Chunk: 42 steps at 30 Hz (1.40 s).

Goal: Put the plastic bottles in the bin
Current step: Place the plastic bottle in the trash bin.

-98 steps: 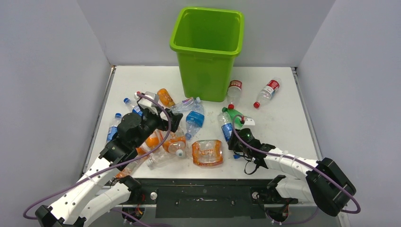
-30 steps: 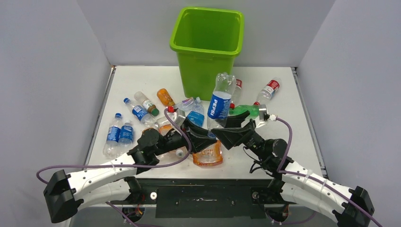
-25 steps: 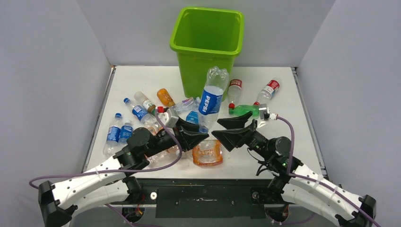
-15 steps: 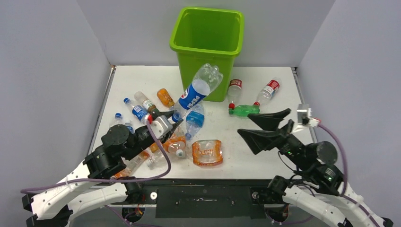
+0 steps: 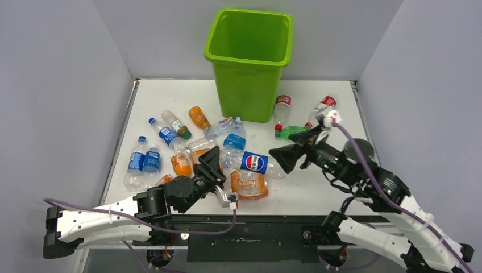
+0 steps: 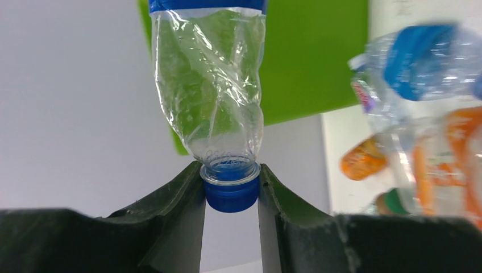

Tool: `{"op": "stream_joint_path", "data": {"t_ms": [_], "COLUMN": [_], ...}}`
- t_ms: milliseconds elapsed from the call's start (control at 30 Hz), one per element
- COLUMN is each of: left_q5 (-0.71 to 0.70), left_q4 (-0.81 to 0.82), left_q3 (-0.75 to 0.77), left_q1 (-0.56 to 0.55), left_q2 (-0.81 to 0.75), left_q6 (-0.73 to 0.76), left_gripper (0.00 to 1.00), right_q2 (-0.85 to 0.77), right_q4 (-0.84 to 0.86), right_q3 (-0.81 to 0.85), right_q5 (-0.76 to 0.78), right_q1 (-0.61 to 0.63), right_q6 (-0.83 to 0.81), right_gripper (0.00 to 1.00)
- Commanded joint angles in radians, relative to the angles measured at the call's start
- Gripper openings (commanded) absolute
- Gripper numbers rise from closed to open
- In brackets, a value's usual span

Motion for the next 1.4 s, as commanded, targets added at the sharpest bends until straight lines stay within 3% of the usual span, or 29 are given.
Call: {"op": "stream_joint_path", "data": {"t_ms": [0,300,533,700,867,1367], "left_q5": [-0.034,0.000,0.021,0.035,0.065,0.048], "left_q4": [0.231,0.148,0.111,0.141,0.193,0.212], "left_q3": [0.087,0.136,0.137,0.113,0.068,-0.011], "left_q1": [-0.041,-0.124,-0.140,-0.153,-0.152,-0.152], "left_q2": [0.005,0.048,0.041,0.019,0.021,-0.011], "left_q6": [0.273,0.322,0.317,0.287,0.259,0.204], "left_gripper": [0.00,0.00,0.00,0.00,0.00,0.00], "right_q2": [0.115,0.215,0.203,0.200,0.175,0.098], "right_q4": [-0.135,-0.121,-0.097,-0.115,0.001,0.052], "right_q3": [0.003,-0.075,-0.116,-0.178,-0.237,-0.299], "right_q5": [-0.067,-0.235,-0.408,-0.435,-0.520,-0.519], "right_q1": [0.007,0.007,0.007,0.031,0.033,0.030], "right_q6": [-0.066,-0.114,-0.145,-0.187,-0.137,0.040], "right_gripper": [0.90,0.90,0.90,0.90,0.90,0.90]}}
